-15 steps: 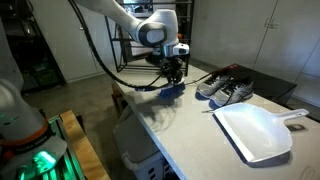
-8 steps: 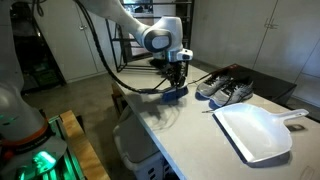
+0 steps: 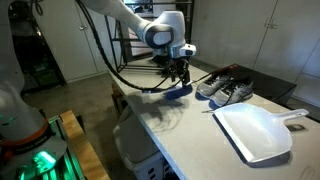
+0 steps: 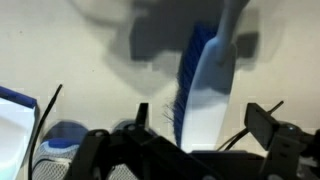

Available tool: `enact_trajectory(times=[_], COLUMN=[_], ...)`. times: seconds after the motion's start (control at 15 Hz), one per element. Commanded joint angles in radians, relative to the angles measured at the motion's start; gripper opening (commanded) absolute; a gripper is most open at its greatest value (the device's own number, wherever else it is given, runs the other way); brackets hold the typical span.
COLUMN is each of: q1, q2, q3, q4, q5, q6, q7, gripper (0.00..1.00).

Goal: Use the blue brush to sweep the top shelf of the black rack

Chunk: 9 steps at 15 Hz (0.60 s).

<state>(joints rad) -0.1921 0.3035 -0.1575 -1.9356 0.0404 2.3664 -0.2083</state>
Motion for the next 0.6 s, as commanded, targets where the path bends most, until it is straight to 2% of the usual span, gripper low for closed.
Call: enact_trajectory(times=[0.0,0.33,0.53], q1=[-0.029,-0.015,0.018], q2=[-0.098,-0.239,-0.354], q3=[0.020,0.027,0.024], q4=[-0.044,-0.093,-0.176], q5=[0.021,0.033,-0.050], q6=[-0.019,-0.132,-0.191], q7=[-0.082,-0.192,-0.118], gripper=[1.00,1.00,1.00])
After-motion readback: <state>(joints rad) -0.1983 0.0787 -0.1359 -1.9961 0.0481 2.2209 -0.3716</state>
